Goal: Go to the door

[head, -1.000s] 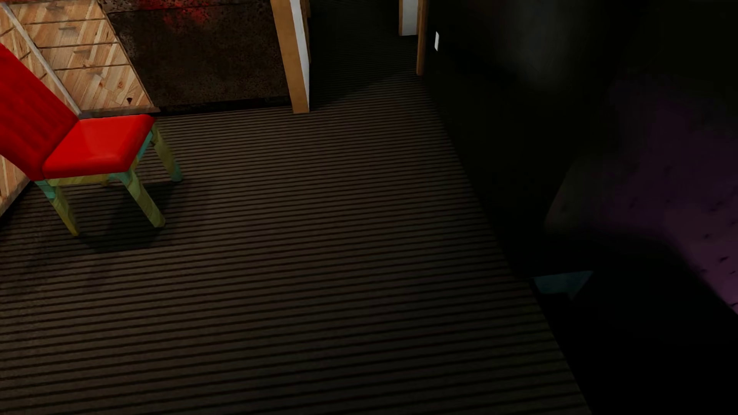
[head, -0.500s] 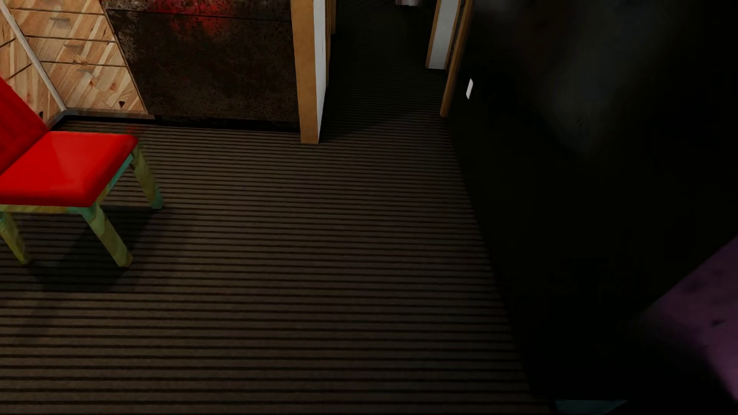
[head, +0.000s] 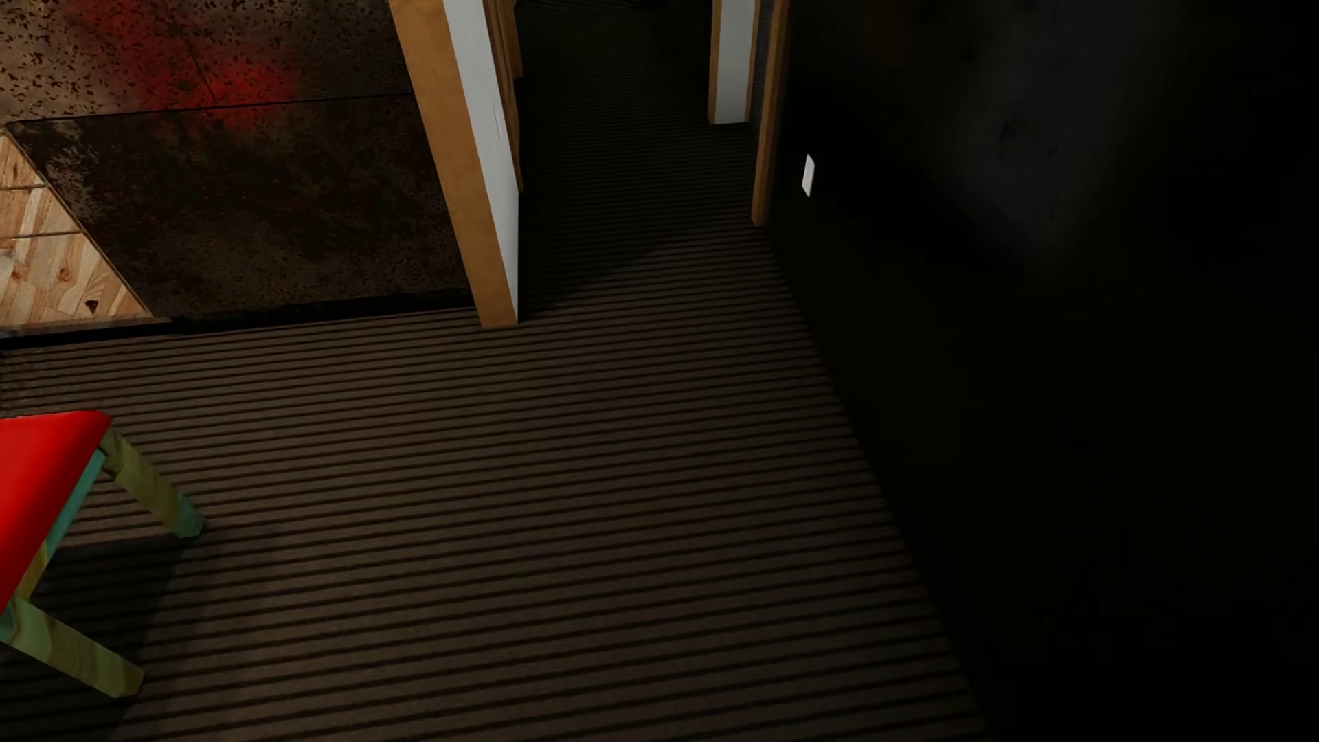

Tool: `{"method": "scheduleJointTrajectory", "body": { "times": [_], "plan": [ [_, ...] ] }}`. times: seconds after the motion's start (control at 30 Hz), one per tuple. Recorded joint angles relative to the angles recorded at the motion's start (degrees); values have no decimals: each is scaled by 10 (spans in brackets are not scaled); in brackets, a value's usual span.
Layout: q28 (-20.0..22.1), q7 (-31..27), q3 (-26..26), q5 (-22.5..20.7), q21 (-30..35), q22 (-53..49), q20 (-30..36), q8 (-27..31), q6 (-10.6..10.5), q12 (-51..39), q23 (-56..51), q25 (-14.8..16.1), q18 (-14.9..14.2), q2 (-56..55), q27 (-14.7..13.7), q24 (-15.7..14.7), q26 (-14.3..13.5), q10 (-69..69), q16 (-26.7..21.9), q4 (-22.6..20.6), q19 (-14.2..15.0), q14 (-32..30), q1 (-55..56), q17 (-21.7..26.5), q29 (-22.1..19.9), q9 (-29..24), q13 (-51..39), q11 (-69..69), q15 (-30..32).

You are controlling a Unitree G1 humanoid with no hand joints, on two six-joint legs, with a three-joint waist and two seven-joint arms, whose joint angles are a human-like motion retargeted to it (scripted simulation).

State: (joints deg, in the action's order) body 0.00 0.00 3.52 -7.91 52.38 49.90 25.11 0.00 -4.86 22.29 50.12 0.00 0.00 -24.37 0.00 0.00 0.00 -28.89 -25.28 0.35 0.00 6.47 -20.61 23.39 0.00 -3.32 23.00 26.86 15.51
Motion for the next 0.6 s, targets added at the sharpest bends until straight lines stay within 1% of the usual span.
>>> {"method": "scheduleJointTrajectory", "body": {
  "times": [0.03, 0.07, 0.1, 0.13, 0.17, 0.2, 0.23, 0.27, 0.3, 0.33, 0.37, 0.4, 0.43, 0.47, 0.5, 0.53, 0.57, 0.6],
  "plan": [
    [0, 0, -2, -10, -26, 40, 57, 0, -8, 13, 1, 0, 0, -8, 0, 0, 0, -40, 6, 20, 0, -56, 14, 0, 0, 16, -8, 23, 28],
    [0, 0, -5, -22, -44, 78, 119, 0, -17, 25, 5, 0, 0, 14, 0, 0, 0, -132, 13, 54, 0, -142, 54, 4, 0, 22, -18, 34, 16],
    [0, 0, -12, -31, -61, 106, 175, 0, -26, 33, 5, 0, 0, 47, 0, 0, 0, -245, 17, 84, 0, -212, 123, 10, 0, 21, -35, 31, -14],
    [0, 0, -32, -36, -77, 121, 212, 0, -28, 37, 0, 0, 0, 75, 0, 0, 0, -356, 18, 91, 0, -200, 205, 21, 0, 20, -55, 25, -46],
    [0, 0, -64, -33, -97, 124, 231, 0, -19, 43, -7, 0, 0, 120, 0, 0, 0, -443, 16, 88, 0, -134, 263, 31, 0, 12, -73, 13, -82],
    [0, 0, -104, -24, -124, 119, 231, 0, -7, 52, -18, 0, 0, 172, 0, 0, 0, -485, 12, 83, 0, -84, 304, 40, 0, -1, -86, -3, -119],
    [0, 0, -129, -12, -152, 114, 222, 0, 3, 61, -33, 0, 0, 224, 0, 0, 0, -477, 8, 73, 0, -51, 336, 48, 0, -15, -98, -20, -158],
    [0, 0, -142, -6, -182, 108, 208, 0, 9, 67, -53, 0, 0, 261, 0, 0, 0, -424, 6, 67, 0, -29, 372, 56, 0, -19, -109, -30, -199],
    [0, 0, -144, -1, -211, 104, 207, 0, 12, 66, -76, 0, 0, 303, 0, 0, 0, -324, 6, 58, 0, -28, 386, 61, 0, -27, -117, -35, -240],
    [0, 0, -143, 0, -237, 103, 214, 0, 13, 57, -97, 0, 0, 342, 0, 0, 0, -198, 6, 49, 0, -56, 381, 65, 0, -36, -122, -36, -270],
    [0, 0, -142, -2, -254, 99, 212, 0, 10, 46, -113, 0, 0, 368, 0, 0, 0, -82, 5, 46, 0, -90, 371, 66, 0, -41, -126, -37, -287],
    [0, 0, -138, -3, -257, 92, 199, 0, 9, 36, -123, 0, 0, 389, 0, 0, 0, 2, 6, 45, 0, -122, 364, 64, 0, -43, -130, -36, -300],
    [0, 0, -130, 0, -248, 84, 185, 0, 9, 24, -125, 0, 0, 417, 0, 0, 0, 31, 5, 43, 0, -139, 362, 60, 0, -49, -132, -32, -309],
    [0, 0, -123, 6, -232, 76, 172, 0, 13, 9, -120, 0, 0, 447, 0, 0, 0, 4, 3, 42, 0, -126, 374, 54, 0, -56, -126, -34, -308],
    [0, 0, -128, 15, -211, 68, 155, 0, 16, -3, -107, 0, 0, 475, 0, 0, 0, -23, -1, 40, 0, -118, 371, 47, 0, -57, -109, -37, -295],
    [0, 0, -136, 26, -178, 58, 132, 0, 21, -10, -88, 0, 0, 489, 0, 0, 0, -48, -3, 37, 0, -133, 369, 38, 0, -47, -86, -42, -260],
    [0, 0, -139, 39, -139, 49, 106, 0, 27, -15, -58, 0, 0, 483, 0, 0, 0, -71, -4, 30, 0, -129, 370, 27, 0, -32, -61, -32, -193],
    [0, 0, -140, 54, -90, 44, 82, 0, 34, -18, -25, 0, 0, 454, 0, 0, 0, -73, -5, 21, 0, -101, 341, 17, 0, -24, -36, 22, -101]
  ]
}}
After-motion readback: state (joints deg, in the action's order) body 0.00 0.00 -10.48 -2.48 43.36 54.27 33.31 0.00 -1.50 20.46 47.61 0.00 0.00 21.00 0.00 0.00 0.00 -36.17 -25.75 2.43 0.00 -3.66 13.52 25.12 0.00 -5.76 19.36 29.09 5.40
